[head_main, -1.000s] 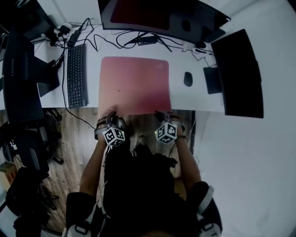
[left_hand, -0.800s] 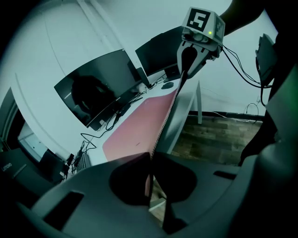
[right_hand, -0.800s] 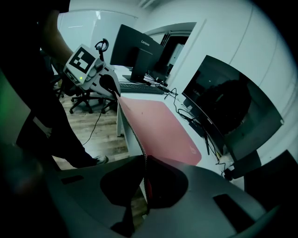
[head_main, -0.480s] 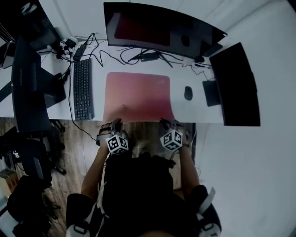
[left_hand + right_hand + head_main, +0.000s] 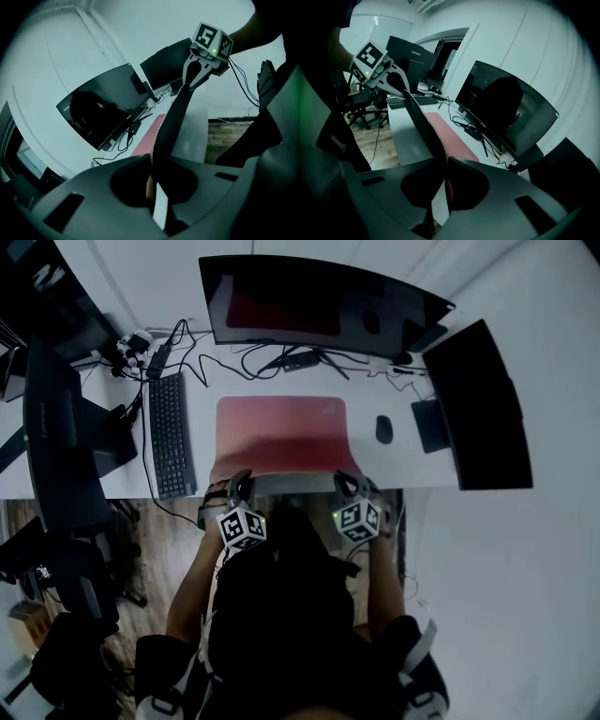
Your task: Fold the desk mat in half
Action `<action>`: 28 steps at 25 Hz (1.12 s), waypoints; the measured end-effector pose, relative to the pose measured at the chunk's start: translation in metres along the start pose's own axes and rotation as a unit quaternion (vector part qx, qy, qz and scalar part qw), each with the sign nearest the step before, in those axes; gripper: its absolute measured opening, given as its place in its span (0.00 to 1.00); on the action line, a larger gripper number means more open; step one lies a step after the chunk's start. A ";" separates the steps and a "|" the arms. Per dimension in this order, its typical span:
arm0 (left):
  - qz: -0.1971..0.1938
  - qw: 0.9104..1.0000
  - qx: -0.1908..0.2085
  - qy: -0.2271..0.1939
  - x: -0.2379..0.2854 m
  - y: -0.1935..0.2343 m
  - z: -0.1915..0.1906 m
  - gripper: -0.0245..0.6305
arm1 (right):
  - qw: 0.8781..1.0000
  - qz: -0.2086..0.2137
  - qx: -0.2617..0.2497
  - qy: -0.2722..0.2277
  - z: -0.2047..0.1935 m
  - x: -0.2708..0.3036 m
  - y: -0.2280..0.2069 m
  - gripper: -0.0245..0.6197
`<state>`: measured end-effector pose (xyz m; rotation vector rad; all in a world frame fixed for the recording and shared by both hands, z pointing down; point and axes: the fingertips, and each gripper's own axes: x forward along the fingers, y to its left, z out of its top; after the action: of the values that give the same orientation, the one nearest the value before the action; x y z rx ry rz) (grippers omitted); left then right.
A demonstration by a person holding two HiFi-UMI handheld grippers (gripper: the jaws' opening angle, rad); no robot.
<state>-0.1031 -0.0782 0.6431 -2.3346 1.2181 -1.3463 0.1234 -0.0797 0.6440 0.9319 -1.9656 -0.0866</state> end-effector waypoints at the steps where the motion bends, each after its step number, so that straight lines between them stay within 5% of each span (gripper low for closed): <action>1: 0.004 1.000 -0.001 -0.002 0.001 0.004 0.002 0.07 | 1.000 -0.003 0.001 -0.002 0.002 0.002 -0.003 0.07; 12: 0.034 0.999 -0.012 -0.012 0.026 0.051 0.029 0.07 | 1.000 -0.015 -0.005 -0.026 0.032 0.026 -0.057 0.07; 28: 0.067 0.997 -0.030 0.023 0.118 0.143 0.053 0.07 | 0.998 0.024 -0.027 -0.042 0.081 0.130 -0.153 0.07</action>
<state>-0.1117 -0.2686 0.6142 -2.2259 1.4202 -1.3437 0.1122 -0.2948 0.6287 0.8572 -2.0520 -0.1534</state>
